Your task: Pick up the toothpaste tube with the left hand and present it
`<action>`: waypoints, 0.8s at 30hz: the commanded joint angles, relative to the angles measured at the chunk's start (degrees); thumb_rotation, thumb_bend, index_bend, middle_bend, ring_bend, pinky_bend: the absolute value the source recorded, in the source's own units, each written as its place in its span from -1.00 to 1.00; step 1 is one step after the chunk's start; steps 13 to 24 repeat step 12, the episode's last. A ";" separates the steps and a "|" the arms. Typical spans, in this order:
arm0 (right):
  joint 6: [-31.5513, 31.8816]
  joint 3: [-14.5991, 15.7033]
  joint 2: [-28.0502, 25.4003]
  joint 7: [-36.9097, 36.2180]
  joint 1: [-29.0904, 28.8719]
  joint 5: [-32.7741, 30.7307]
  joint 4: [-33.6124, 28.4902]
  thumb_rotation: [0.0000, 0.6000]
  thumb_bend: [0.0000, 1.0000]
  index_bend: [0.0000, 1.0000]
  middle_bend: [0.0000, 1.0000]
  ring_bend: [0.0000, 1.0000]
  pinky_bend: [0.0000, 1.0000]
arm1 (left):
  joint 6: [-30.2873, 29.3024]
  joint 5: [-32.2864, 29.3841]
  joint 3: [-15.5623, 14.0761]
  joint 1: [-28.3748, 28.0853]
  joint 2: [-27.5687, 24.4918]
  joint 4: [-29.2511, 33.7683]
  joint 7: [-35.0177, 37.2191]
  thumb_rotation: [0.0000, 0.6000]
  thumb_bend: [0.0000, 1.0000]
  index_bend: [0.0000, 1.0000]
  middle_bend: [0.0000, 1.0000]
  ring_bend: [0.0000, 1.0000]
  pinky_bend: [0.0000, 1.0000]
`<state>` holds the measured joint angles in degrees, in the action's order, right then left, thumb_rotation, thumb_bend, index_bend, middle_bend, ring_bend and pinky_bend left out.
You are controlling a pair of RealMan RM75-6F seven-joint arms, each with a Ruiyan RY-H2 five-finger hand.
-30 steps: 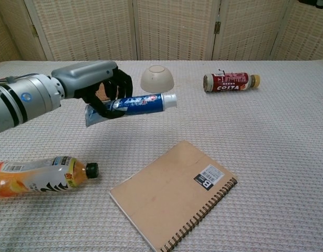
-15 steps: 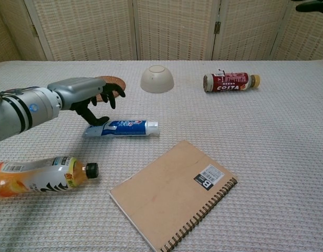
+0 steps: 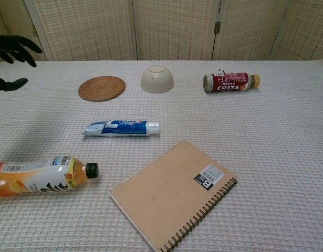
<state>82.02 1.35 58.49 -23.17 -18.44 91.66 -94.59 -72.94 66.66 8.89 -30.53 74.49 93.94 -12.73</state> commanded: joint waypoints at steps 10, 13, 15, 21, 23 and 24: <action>5.65 1.41 1.18 6.47 9.01 -2.88 1.46 1.00 -0.58 -1.00 -1.00 -1.00 -1.00 | -18.49 10.27 -7.24 15.29 -5.42 6.19 0.02 1.00 -0.05 -0.50 -0.35 -0.52 -0.59; 6.37 1.50 1.41 6.30 9.89 -2.71 1.85 1.00 -0.58 -1.00 -1.00 -1.00 -1.00 | -20.26 11.42 -7.92 16.97 -5.58 6.50 0.50 1.00 -0.05 -0.49 -0.35 -0.52 -0.60; 6.37 1.50 1.41 6.30 9.89 -2.71 1.85 1.00 -0.58 -1.00 -1.00 -1.00 -1.00 | -20.26 11.42 -7.92 16.97 -5.58 6.50 0.50 1.00 -0.05 -0.49 -0.35 -0.52 -0.60; 6.37 1.50 1.41 6.30 9.89 -2.71 1.85 1.00 -0.58 -1.00 -1.00 -1.00 -1.00 | -20.26 11.42 -7.92 16.97 -5.58 6.50 0.50 1.00 -0.05 -0.49 -0.35 -0.52 -0.60; 6.37 1.50 1.41 6.30 9.89 -2.71 1.85 1.00 -0.58 -1.00 -1.00 -1.00 -1.00 | -20.26 11.42 -7.92 16.97 -5.58 6.50 0.50 1.00 -0.05 -0.49 -0.35 -0.52 -0.60; 6.37 1.50 1.41 6.30 9.89 -2.71 1.85 1.00 -0.58 -1.00 -1.00 -1.00 -1.00 | -20.26 11.42 -7.92 16.97 -5.58 6.50 0.50 1.00 -0.05 -0.49 -0.35 -0.52 -0.60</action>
